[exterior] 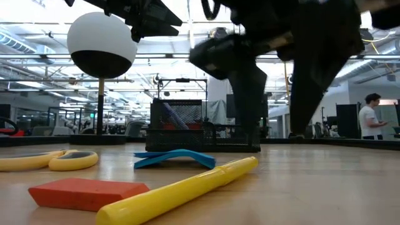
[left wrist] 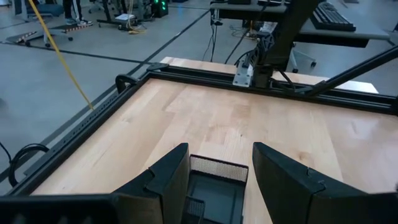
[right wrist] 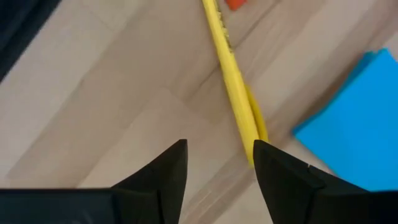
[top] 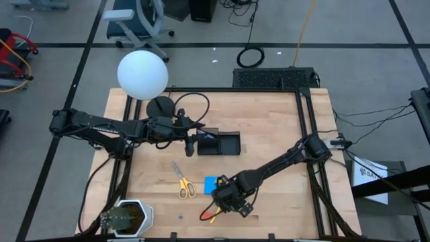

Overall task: Pick and place office supplies into organizer
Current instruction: Put the yellow pen into the desk organizer

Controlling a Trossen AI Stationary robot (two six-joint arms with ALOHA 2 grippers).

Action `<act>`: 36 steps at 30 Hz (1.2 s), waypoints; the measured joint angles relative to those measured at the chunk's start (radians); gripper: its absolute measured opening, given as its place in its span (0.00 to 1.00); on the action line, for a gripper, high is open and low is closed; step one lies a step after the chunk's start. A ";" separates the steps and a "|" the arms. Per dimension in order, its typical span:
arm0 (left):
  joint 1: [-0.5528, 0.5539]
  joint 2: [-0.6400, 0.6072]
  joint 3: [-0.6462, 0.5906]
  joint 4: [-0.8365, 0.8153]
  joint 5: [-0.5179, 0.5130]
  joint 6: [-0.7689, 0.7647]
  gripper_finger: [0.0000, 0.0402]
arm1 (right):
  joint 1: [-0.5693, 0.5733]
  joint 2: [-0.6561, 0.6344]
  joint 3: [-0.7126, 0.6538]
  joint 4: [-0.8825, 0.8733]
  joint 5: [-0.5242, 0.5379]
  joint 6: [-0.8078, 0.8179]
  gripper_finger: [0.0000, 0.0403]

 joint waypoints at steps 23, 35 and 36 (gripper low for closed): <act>0.000 0.000 0.000 0.000 0.000 0.000 0.46 | -0.010 0.119 0.174 -0.137 0.130 -0.127 0.42; 0.000 0.000 0.000 0.007 0.000 0.000 0.46 | -0.010 0.162 0.172 -0.115 0.103 -0.133 0.41; 0.000 0.000 0.000 0.006 0.000 0.000 0.46 | -0.010 0.162 0.167 -0.108 0.100 -0.135 0.41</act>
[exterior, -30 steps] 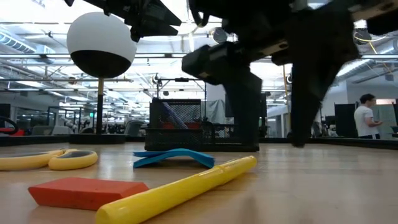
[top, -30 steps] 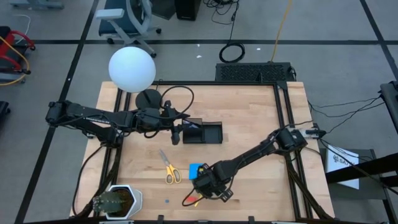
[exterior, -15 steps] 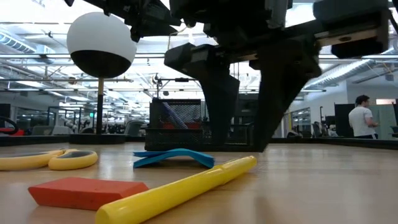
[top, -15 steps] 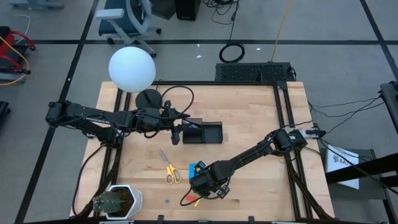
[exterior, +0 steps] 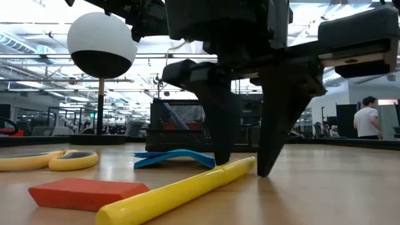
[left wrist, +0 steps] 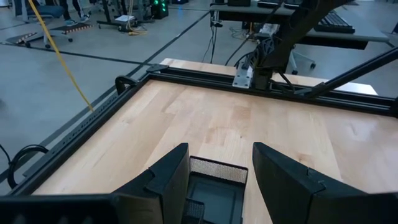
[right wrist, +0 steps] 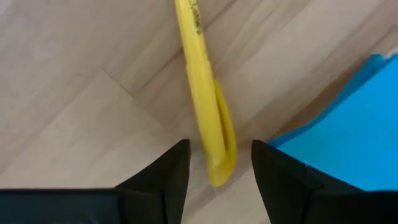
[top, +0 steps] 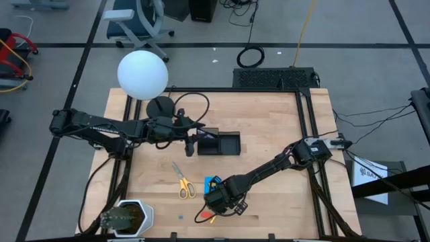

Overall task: Pick and place office supplies into organizer
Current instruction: Put the yellow pen into the desk organizer

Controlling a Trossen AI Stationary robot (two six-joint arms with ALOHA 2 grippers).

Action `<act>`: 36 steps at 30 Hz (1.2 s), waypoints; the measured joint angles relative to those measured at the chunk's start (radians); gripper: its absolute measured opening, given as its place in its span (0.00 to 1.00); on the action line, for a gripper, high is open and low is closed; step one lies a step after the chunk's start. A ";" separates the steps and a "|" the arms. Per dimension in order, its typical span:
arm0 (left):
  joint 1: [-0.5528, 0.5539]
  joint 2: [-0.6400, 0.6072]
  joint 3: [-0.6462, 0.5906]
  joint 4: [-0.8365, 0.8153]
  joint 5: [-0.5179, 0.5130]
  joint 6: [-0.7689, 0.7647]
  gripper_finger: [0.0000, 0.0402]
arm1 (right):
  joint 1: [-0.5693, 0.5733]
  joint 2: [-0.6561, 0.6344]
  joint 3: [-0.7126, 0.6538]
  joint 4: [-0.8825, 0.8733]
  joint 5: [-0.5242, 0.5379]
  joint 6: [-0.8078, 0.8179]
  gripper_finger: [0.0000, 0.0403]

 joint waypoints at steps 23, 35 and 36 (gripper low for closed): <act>0.000 0.000 0.000 0.010 0.000 0.000 0.46 | -0.018 0.000 -0.007 0.004 -0.083 0.008 0.10; 0.000 0.000 0.000 0.010 0.000 0.000 0.46 | -0.019 -0.027 -0.008 -0.064 -0.070 0.011 0.02; 0.000 0.000 0.000 0.010 0.000 0.000 0.46 | -0.018 -0.031 -0.009 -0.072 -0.065 0.011 0.01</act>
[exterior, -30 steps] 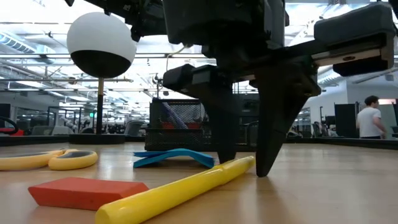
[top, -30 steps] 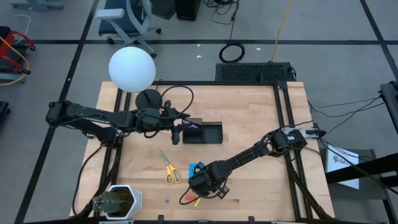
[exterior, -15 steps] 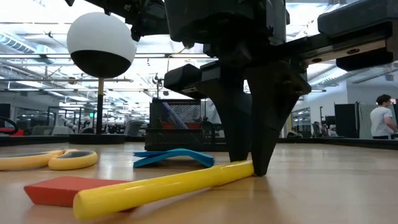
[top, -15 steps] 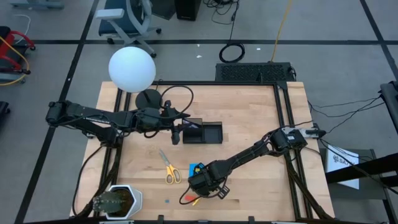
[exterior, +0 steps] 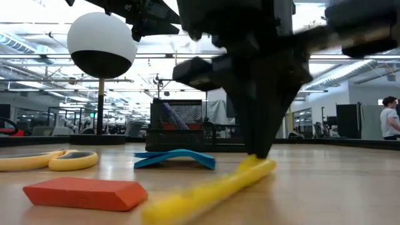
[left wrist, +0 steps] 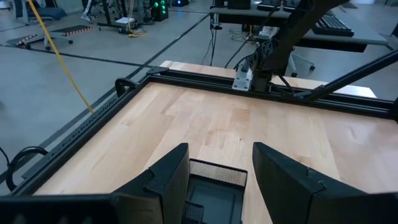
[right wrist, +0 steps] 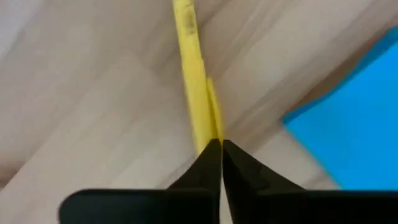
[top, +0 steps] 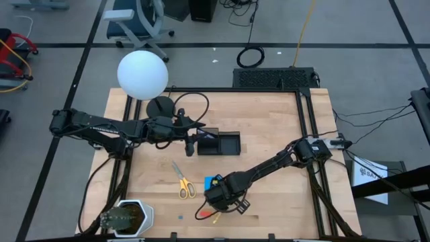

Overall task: Pick and place office supplies into organizer
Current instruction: Put the yellow pen into the desk organizer

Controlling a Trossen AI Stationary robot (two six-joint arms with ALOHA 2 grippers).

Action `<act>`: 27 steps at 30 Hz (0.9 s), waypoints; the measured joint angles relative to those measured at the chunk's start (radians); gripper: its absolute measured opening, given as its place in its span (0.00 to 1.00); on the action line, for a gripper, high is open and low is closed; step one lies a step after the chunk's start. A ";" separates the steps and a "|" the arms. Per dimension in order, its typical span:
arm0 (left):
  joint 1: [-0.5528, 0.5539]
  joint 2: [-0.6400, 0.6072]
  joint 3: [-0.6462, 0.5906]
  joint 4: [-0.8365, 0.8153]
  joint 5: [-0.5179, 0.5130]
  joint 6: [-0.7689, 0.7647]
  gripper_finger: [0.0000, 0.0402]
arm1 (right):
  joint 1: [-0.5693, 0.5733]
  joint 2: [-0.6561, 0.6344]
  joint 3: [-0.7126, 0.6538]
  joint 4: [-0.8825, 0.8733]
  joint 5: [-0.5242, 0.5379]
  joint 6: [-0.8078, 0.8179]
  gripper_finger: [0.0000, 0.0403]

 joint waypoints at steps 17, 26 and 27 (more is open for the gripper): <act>0.000 0.000 0.000 0.006 0.000 0.000 0.46 | 0.028 -0.032 0.000 0.009 0.046 -0.043 0.09; 0.000 0.000 0.000 0.006 0.000 0.000 0.46 | 0.077 -0.030 0.000 0.096 0.046 -0.139 0.31; 0.000 0.000 0.000 0.006 0.000 0.000 0.46 | 0.080 -0.025 0.000 0.114 0.046 -0.144 0.33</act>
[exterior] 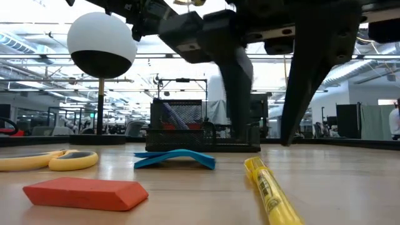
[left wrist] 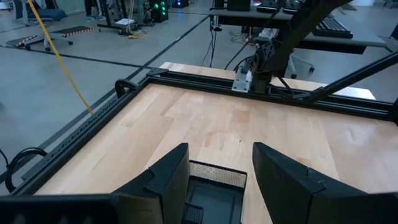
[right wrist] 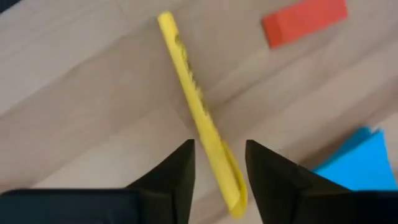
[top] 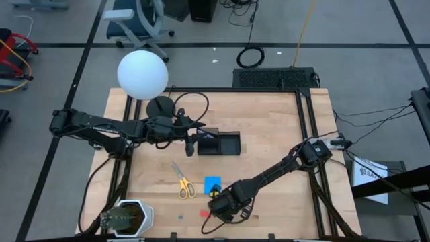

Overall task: Pick and place office supplies into organizer
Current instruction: Put the yellow pen into the desk organizer

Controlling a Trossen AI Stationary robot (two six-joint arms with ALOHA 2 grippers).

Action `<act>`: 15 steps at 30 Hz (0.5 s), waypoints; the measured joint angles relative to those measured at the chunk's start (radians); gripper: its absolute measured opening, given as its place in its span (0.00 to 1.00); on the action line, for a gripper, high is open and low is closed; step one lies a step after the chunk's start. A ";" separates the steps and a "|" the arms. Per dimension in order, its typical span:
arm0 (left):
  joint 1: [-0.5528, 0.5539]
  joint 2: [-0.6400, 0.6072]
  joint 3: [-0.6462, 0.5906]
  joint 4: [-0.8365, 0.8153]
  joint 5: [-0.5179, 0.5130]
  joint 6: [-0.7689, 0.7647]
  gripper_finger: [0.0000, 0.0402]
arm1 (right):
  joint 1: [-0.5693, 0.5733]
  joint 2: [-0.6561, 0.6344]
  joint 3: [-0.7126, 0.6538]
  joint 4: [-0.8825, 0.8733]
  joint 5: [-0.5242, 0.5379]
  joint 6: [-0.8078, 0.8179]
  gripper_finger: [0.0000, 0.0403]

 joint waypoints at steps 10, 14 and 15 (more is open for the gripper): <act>0.000 0.000 0.000 0.001 0.000 0.000 0.46 | 0.006 0.063 0.003 0.027 -0.008 -0.080 0.38; 0.000 0.000 0.000 0.001 0.000 0.000 0.46 | 0.006 0.065 0.003 0.028 -0.014 -0.085 0.37; 0.000 0.000 0.000 0.001 0.000 0.000 0.46 | 0.006 0.065 0.003 0.028 -0.025 -0.086 0.36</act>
